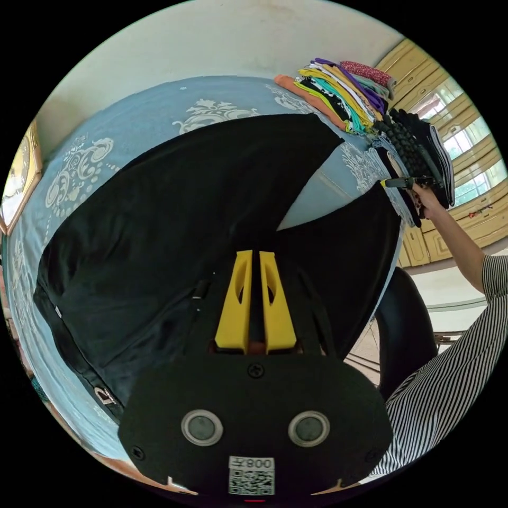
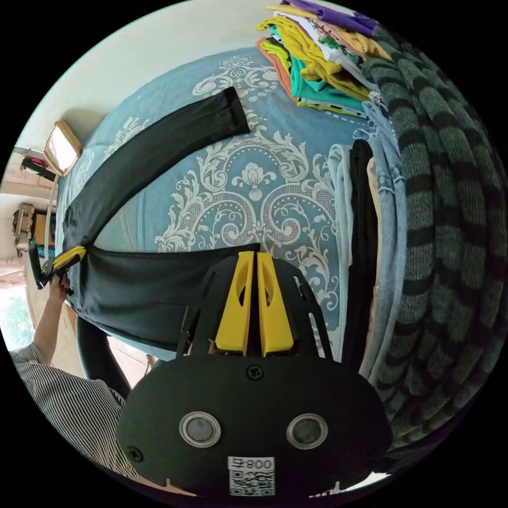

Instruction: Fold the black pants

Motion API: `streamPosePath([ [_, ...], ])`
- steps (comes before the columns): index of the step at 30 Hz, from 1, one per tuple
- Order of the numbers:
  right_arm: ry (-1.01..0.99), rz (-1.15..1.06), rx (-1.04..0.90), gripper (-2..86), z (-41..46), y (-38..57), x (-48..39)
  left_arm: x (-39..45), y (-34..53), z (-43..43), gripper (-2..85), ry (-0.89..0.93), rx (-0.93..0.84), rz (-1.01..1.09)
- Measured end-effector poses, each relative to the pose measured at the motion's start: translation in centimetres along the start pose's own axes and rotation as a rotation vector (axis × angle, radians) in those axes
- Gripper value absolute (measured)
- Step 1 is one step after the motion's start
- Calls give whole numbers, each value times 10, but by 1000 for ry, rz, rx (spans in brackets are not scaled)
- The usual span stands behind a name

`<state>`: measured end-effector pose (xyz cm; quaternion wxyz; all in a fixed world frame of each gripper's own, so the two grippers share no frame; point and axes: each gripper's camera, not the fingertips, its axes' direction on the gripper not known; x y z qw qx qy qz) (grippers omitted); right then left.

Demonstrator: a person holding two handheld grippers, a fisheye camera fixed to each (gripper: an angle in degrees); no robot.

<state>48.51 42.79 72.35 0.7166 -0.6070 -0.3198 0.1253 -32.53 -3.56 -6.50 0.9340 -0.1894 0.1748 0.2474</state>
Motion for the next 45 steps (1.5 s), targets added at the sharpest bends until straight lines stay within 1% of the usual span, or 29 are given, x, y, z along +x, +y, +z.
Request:
streamPosePath([
  [4,59,25,98,-2,-22,24,-13,3,31,-24,51,1,52,-1],
  [6,19,12,128,-1,-27,41,-23,10,57,-29,52,38,33,14],
  [7,-36,-13,134,-1,-26,53,-34,11,63,-28,51,44,20,13],
  [9,-55,-52,92,0,-10,68,-51,12,85,-14,45,87,-68,-3],
  [11,87,-74,-69,0,30,79,-68,11,100,-6,38,70,-94,-24],
  [12,108,-83,-58,1,36,83,-70,8,106,-12,30,88,-83,-53],
  [13,70,-50,10,1,33,88,-71,6,108,-13,29,109,-108,-58],
  [14,21,-12,-19,1,33,87,-71,5,114,-21,26,125,-93,-56],
  [15,15,-5,-16,1,32,87,-72,5,124,-30,22,118,-50,-45],
  [16,44,1,-10,1,33,89,-76,5,128,-32,20,113,-48,-41],
  [18,46,2,-4,1,37,90,-83,-2,145,-24,12,123,-159,-46],
  [21,36,16,10,1,35,82,-102,-19,162,-47,6,165,-84,-109],
  [23,8,-88,81,1,25,74,-146,-27,175,-64,5,145,-27,-116],
  [24,-14,-123,93,0,24,72,-160,-33,184,-69,4,122,-39,-125],
  [25,-75,-206,105,0,26,67,-192,-37,189,-69,4,113,-60,-130],
  [26,-131,-305,83,0,35,63,-227,-46,199,-62,4,103,-131,-145],
  [27,-150,-357,61,0,41,61,-245,-55,209,-62,3,149,-114,-166],
  [28,-158,-469,1,0,57,60,-281,-61,213,-66,3,183,-97,-193],
  [29,-109,-552,-69,0,77,60,-313,-72,219,-74,2,220,-92,-241],
  [30,-82,-575,-99,0,86,61,-326,-78,227,-88,2,200,-28,-251],
  [32,59,-629,-55,0,90,64,-356,-89,239,-108,2,134,28,-265],
  [33,66,-639,-65,0,90,63,-361,-99,250,-119,1,85,47,-291],
  [34,38,-652,-64,0,85,60,-368,-105,255,-124,1,60,55,-309],
  [36,-20,-657,-28,0,75,54,-381,-135,283,-137,2,-45,69,-433],
  [38,-89,-699,6,0,66,42,-410,-156,306,-141,2,-90,51,-522],
  [40,-157,-752,22,1,67,34,-438,-173,327,-146,2,8,108,-591],
  [41,-188,-802,-1,1,72,29,-459,-180,336,-153,2,40,124,-633],
  [44,-244,-917,-49,1,85,23,-509,-189,355,-176,2,-3,201,-671],
  [45,-259,-929,-58,1,88,21,-517,-196,362,-180,2,-19,192,-692],
])
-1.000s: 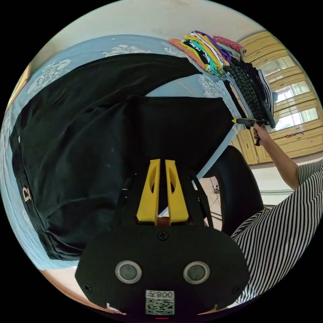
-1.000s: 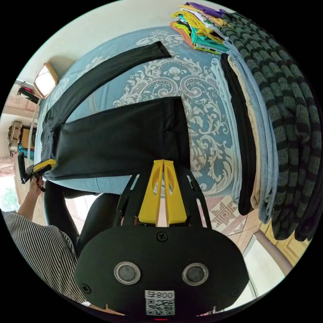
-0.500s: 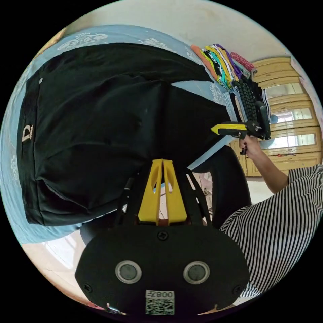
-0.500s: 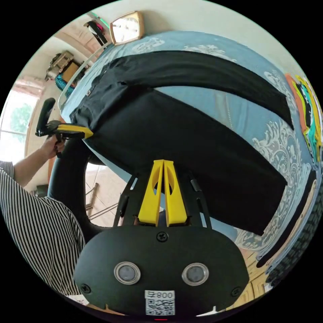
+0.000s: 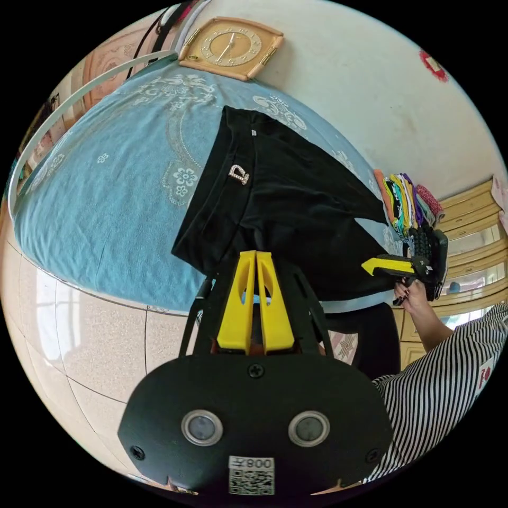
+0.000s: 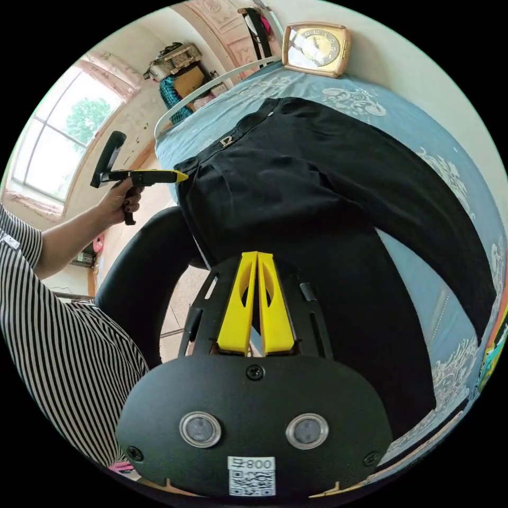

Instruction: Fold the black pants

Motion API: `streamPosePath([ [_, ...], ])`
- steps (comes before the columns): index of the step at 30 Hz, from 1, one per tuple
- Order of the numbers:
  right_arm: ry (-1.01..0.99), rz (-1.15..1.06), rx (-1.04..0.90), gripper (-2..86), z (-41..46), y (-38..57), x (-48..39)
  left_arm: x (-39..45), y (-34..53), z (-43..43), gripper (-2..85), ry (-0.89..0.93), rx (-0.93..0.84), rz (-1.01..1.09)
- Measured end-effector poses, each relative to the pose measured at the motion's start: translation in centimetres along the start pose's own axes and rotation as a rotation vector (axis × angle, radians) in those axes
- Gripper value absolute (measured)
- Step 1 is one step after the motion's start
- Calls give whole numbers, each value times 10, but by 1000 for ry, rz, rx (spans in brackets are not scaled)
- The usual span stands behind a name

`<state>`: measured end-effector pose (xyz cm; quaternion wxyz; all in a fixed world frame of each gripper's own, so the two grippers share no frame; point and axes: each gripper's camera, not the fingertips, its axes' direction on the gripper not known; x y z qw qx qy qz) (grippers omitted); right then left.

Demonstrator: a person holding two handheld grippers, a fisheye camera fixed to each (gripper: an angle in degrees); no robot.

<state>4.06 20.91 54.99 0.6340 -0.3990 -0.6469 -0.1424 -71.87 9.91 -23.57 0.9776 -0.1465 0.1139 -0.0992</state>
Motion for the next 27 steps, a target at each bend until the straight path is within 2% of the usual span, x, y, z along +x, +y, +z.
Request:
streamPosePath([
  [2,-68,-37,-83,1,30,-26,-8,-15,-3,2,2,-7,-66,-13],
  [4,-80,-44,-121,1,40,-41,-11,-24,-8,-8,2,51,-33,-36],
  [8,-26,-53,40,1,3,-80,-4,-20,-44,-35,2,83,101,80],
  [11,50,13,135,1,-12,-118,24,-18,-82,-32,2,65,111,154],
  [13,68,77,142,1,-10,-139,45,-18,-102,-24,2,28,82,178],
  [15,69,143,117,1,3,-155,65,-22,-122,-8,3,-2,-38,197],
  [16,35,179,31,2,18,-164,77,-23,-124,-10,3,19,-20,199],
  [18,-25,193,74,2,15,-169,82,-27,-133,-25,4,100,9,199],
  [21,-33,159,74,2,6,-178,83,-27,-148,-51,10,120,102,246],
  [27,-28,145,185,1,-27,-217,104,-19,-211,-69,32,62,112,338],
])
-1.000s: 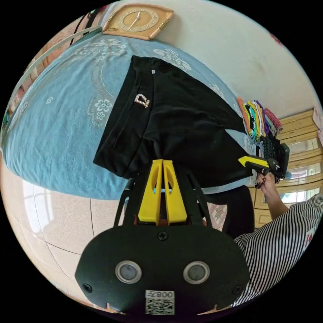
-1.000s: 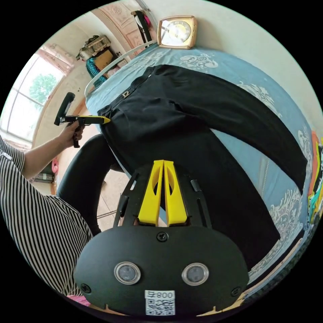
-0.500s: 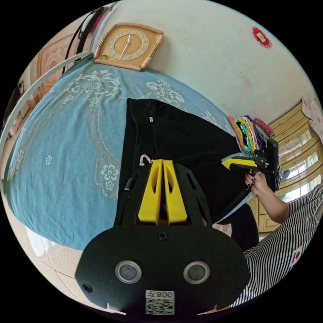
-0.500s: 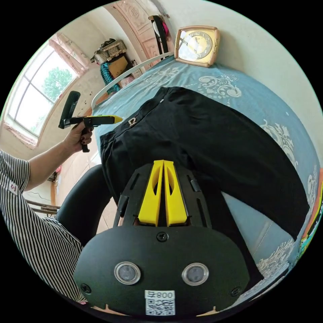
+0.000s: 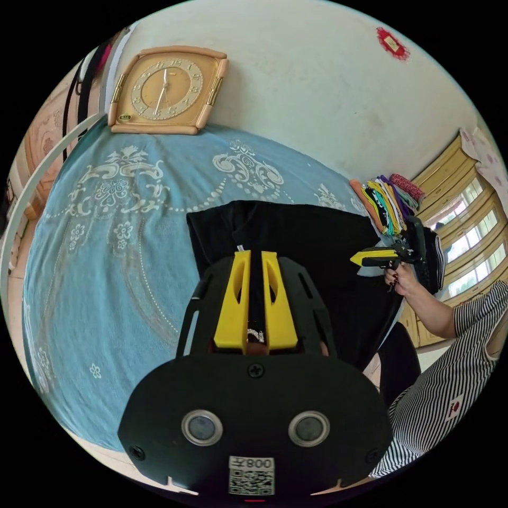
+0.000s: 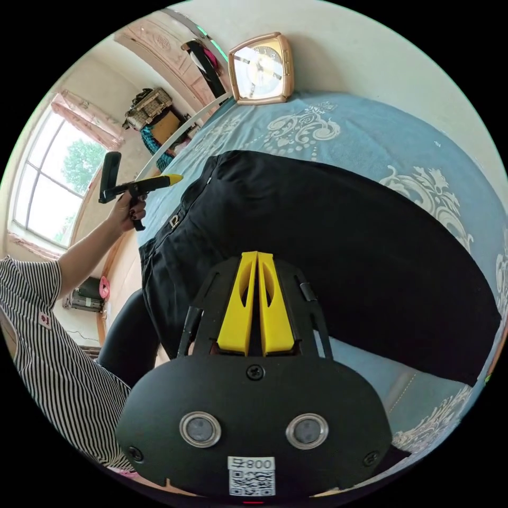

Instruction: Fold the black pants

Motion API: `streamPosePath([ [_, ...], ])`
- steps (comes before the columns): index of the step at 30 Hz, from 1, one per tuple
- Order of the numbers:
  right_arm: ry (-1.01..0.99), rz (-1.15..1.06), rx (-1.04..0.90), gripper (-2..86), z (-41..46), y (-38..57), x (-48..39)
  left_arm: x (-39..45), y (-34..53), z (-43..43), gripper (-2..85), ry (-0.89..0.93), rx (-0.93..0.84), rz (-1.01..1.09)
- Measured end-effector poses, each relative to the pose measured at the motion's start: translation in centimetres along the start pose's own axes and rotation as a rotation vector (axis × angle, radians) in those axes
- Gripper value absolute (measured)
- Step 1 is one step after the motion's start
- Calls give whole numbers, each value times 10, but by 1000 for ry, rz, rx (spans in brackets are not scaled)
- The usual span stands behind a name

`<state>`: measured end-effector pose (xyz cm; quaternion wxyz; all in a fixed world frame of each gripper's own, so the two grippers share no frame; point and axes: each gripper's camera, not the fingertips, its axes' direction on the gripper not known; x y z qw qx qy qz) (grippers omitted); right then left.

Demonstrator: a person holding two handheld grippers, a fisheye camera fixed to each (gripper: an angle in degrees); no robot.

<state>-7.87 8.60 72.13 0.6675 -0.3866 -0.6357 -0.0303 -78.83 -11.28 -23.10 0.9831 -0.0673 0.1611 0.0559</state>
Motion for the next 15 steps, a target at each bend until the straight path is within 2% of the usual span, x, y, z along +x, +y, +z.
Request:
streamPosePath([
  [4,-61,-35,-1,1,-3,-35,4,-2,-33,4,33,24,-28,31],
  [7,-46,-60,-95,1,19,-50,-5,-1,-50,18,28,-55,-97,43],
  [8,10,-75,-169,1,37,-54,-9,-3,-54,29,24,-104,-181,27],
  [11,-20,-42,-149,1,38,-66,-9,-6,-63,23,17,-56,-154,-23],
  [15,11,-84,-106,2,24,-87,-16,8,-81,4,31,-73,-95,60],
])
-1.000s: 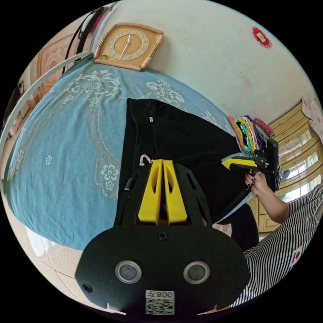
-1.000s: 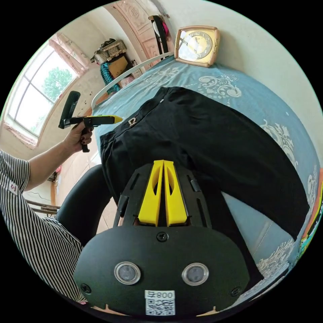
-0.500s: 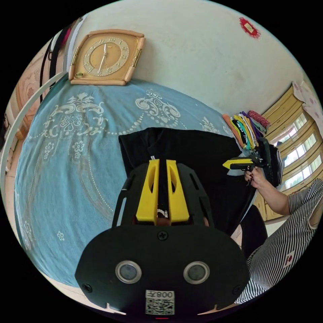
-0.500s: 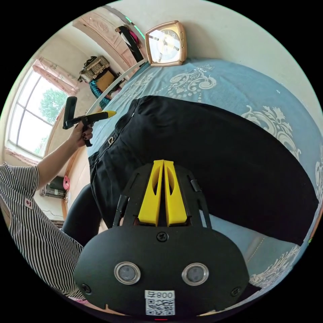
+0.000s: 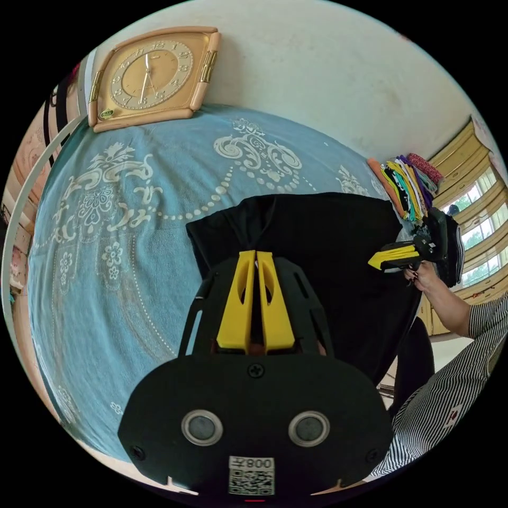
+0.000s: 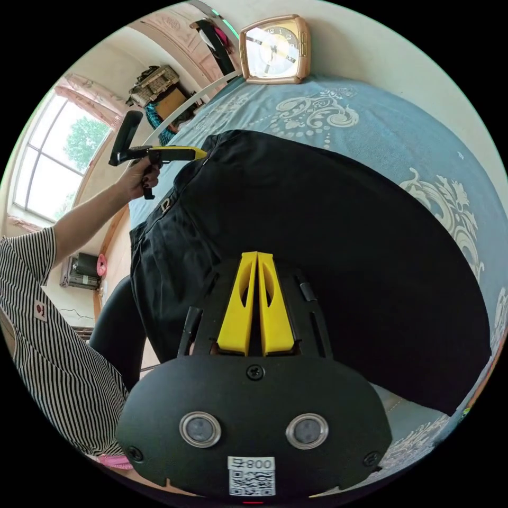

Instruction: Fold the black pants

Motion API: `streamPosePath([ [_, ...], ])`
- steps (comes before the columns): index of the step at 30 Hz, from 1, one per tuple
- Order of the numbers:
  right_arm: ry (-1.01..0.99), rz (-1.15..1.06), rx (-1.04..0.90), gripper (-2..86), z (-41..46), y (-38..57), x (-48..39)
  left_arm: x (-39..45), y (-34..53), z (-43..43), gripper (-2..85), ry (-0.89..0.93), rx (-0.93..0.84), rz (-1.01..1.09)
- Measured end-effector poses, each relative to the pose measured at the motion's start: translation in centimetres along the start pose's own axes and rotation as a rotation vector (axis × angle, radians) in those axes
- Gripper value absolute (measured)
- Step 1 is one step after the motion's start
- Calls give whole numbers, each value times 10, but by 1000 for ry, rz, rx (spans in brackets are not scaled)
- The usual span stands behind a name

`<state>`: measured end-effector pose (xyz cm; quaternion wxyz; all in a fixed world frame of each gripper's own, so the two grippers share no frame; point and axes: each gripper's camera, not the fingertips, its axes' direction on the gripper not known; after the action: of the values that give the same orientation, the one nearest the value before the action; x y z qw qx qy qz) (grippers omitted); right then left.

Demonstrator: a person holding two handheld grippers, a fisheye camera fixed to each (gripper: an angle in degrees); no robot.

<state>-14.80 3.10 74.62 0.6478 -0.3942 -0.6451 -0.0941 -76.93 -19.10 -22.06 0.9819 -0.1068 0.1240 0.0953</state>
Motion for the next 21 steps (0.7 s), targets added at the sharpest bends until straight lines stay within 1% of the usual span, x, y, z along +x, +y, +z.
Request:
streamPosePath([
  [4,15,-16,54,6,-18,-37,5,2,-24,-9,65,-9,-15,44],
  [8,79,-65,88,24,-31,-77,4,5,-58,-14,92,-61,-45,89],
  [13,138,-118,32,71,-33,-124,3,11,-95,-13,106,-132,-112,145],
  [18,200,-169,-23,90,-30,-163,-3,22,-125,7,115,-155,-276,219],
  [21,231,-196,-55,96,-26,-182,-9,31,-136,9,114,-179,-291,246],
])
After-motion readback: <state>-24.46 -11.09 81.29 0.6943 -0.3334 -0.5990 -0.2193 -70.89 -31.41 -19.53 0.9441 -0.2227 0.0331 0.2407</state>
